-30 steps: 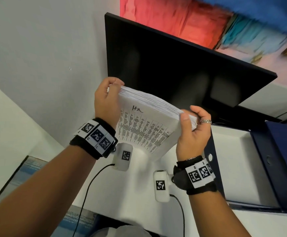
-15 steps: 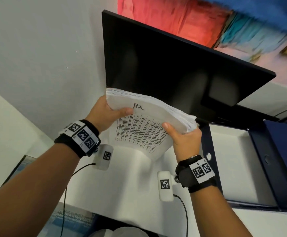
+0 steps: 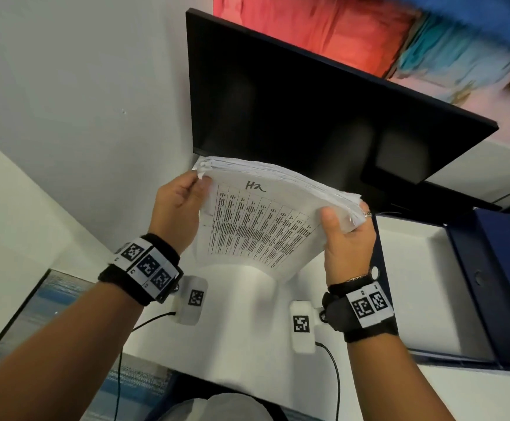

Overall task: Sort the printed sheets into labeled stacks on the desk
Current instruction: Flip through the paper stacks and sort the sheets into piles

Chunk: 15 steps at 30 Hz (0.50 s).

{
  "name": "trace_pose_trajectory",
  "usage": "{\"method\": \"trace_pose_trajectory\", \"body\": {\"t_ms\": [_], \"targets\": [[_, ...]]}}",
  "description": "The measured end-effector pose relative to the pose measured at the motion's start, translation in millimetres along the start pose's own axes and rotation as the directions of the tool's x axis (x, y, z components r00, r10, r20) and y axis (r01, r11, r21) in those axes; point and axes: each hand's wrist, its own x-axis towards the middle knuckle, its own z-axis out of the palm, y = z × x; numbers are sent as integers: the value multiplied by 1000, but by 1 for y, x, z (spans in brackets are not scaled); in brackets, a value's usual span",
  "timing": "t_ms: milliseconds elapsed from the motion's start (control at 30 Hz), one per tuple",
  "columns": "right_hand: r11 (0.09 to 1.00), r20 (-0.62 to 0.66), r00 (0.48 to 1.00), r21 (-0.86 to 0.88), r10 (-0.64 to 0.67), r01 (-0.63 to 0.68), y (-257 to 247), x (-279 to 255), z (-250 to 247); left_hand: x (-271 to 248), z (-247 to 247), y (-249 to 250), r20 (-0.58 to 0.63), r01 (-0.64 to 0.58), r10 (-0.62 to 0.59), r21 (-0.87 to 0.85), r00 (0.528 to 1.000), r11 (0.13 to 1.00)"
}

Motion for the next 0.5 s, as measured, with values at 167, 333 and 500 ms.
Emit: {"method": "trace_pose_trajectory", "body": {"t_ms": [167, 333, 500], "targets": [[998, 44, 999, -61, 31, -28, 6, -3, 2, 0, 8, -3, 30, 183, -182, -61, 983, 981], [997, 53, 997, -38, 64, -62, 9, -2, 2, 8, 11, 15, 158, 214, -175, -280, 972, 936], [996, 78, 994, -49, 76, -72, 13, 4, 0, 24, -2, -8, 273, 175, -154, -52, 950, 983]]}}
